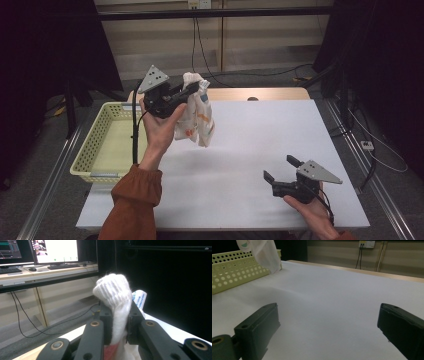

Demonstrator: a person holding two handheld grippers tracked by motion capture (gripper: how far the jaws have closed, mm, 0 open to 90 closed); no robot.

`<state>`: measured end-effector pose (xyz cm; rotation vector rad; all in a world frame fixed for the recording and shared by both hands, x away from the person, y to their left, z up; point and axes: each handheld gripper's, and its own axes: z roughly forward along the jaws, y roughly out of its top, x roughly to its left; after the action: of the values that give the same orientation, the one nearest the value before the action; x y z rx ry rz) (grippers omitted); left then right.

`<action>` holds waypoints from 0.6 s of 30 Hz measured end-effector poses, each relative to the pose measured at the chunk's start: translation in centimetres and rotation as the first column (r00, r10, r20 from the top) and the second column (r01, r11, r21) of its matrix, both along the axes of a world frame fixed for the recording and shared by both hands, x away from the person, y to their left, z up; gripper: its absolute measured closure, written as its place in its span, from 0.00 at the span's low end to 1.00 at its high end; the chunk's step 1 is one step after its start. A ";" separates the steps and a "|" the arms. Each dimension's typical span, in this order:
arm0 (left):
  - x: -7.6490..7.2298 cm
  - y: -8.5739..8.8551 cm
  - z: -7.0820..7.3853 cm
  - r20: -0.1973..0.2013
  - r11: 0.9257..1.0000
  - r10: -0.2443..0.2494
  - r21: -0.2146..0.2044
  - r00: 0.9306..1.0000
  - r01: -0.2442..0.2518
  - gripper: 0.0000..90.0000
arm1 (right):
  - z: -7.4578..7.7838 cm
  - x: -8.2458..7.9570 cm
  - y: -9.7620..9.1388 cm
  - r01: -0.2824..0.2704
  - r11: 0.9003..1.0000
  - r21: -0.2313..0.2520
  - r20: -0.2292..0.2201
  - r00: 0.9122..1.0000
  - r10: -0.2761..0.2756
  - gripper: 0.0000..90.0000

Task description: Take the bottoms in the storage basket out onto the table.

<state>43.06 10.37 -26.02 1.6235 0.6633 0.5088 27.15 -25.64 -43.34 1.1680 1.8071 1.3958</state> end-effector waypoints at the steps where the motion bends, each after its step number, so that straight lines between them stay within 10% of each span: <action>1: 0.1 -0.1 -0.1 0.000 1.000 0.000 0.004 1.000 0.000 0.89 | 0.0 0.0 0.0 0.000 1.000 0.000 0.000 1.000 0.000 0.04; 18: 1.6 -2.2 -1.7 -0.015 1.000 -0.002 0.021 1.000 0.002 0.89 | 0.0 -0.1 -0.1 0.001 1.000 0.001 0.000 1.000 -0.001 0.04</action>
<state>44.71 8.19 -27.67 1.6488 0.6699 0.5038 27.10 -25.73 -43.33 1.1693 1.8066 1.3961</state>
